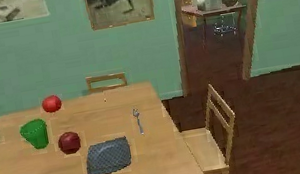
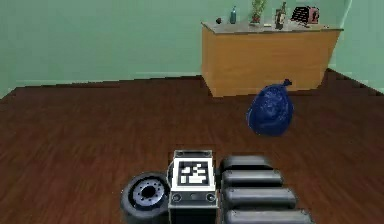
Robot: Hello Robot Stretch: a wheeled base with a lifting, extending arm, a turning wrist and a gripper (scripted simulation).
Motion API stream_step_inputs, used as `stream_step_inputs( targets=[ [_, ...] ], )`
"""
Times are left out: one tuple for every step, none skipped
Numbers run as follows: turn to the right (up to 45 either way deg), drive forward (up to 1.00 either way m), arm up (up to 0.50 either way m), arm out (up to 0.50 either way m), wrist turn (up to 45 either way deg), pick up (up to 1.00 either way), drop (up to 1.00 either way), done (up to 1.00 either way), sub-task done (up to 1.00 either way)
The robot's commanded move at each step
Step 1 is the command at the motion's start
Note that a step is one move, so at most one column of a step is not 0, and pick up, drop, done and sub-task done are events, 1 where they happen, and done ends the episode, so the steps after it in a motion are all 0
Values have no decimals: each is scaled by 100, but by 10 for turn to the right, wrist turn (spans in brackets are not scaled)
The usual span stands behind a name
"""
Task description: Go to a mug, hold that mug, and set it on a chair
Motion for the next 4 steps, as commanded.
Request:
stream_step_inputs(
  targets=[
    [-450,0,0,0,0,0,0,0,0],
    [-420,0,0,0,0,0,0,0,0],
    [-90,0,0,0,0,0,0,0,0],
    [450,0,0,0,0,0,0,0,0]
  ],
)
